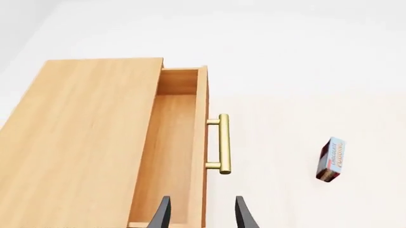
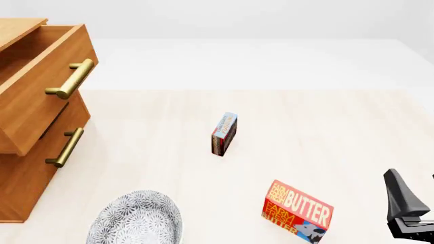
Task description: Put the chocolate pudding in the top drawer of the cabinet and close it.
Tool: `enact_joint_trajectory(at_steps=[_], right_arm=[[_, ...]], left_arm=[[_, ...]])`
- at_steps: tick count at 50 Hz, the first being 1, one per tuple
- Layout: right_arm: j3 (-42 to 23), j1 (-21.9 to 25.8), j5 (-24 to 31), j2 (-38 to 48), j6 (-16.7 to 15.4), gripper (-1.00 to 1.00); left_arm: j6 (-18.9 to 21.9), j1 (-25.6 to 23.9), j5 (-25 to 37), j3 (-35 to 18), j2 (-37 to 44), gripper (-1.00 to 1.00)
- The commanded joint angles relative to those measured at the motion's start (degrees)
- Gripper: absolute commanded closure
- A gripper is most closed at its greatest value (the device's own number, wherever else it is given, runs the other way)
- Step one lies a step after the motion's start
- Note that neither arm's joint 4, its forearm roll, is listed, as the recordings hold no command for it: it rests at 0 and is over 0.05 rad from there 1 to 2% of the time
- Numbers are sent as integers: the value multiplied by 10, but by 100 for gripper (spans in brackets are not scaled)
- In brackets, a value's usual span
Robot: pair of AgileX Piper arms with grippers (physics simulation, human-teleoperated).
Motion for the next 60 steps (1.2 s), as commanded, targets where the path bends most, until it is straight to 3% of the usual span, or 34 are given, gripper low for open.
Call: enact_joint_trajectory(at_steps=[1,23,60], right_arm=[[0,0,0,0,0,-100],[0,0,0,0,0,-100],[0,0,0,0,0,-100]], left_arm=[[6,23,10,-11,21,-100],[-19,-7,47,-54,81,-100],[-26,3,-26,8,146,-100]])
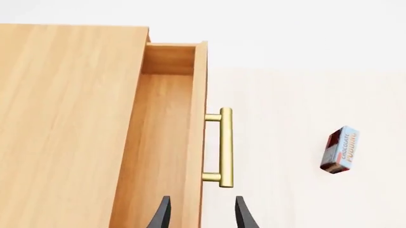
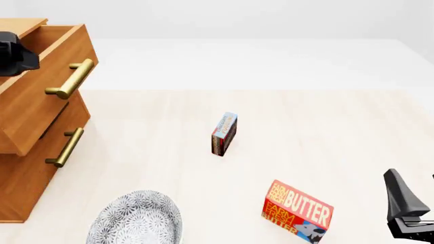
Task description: Put the chocolate pudding in the top drawer of the cabinet and close it.
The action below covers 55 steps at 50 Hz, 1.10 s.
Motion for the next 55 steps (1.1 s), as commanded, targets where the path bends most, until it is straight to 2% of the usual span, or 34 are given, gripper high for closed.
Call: enact_joint_trajectory(at_steps=[1,19,55], right_arm=[[0,0,0,0,0,-100],[0,0,0,0,0,-100],[0,0,0,0,0,-100]], left_arm=[[-2,5,-19,17,18,-100],[-1,-5,-17,9,38,-100],[-10,-2,-33,48,34,-100]])
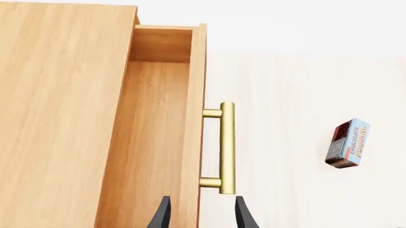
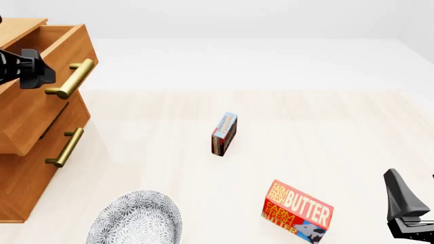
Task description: Put the chocolate pudding in the top drawer of the cabinet and close it.
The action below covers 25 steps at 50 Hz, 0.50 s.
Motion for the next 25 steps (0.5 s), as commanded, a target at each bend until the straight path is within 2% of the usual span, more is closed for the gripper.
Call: enact_joint_trajectory(at_steps=[1,25], right_arm=[[0,0,0,0,0,-100],[0,0,0,0,0,-100]], left_arm=[[-4,2,-7,16,0,-100],[-14,-12,-17,36,14,-100]])
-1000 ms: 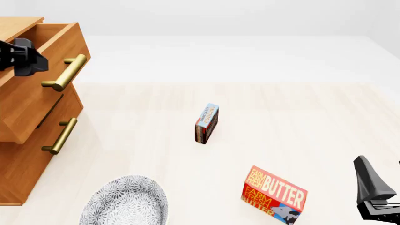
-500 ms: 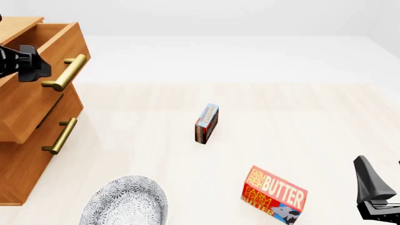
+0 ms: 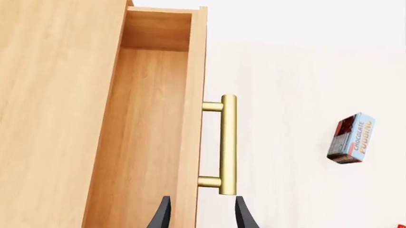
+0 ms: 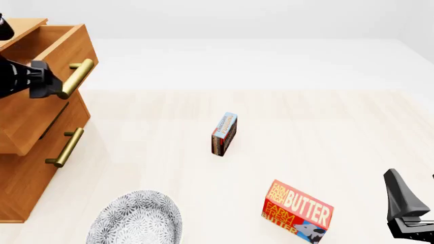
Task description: Put the chocolate pudding in the top drawer of the cabinet and close it.
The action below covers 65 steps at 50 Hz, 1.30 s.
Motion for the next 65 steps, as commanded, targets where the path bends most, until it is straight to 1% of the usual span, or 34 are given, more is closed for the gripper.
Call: enact_joint_trajectory(at_steps=[1,10,11,12,28,33,46,56,65], right_arm=[[0,0,0,0,0,-100],[0,0,0,0,0,-100],[0,0,0,0,0,-100],[0,0,0,0,0,-100],[0,0,0,0,0,-100],[0,0,0,0,0,-100],[0,0,0,0,0,-100],[0,0,0,0,0,-100],[0,0,0,0,0,-100]], left_arm=[[-4,-15,-6,9,6,-100],[-3,-26,-10,16,11,-100],[11,-35,-8,19,13,-100],[2,-31,-9,18,11,-100],[2,-45,-16,30,10,-100],[-1,-60,-15,28,10,-100],[-5,-77,-15,29,3,-100],[-16,-99,-23,32,10,-100],[-16,-101,-20,29,7,-100]])
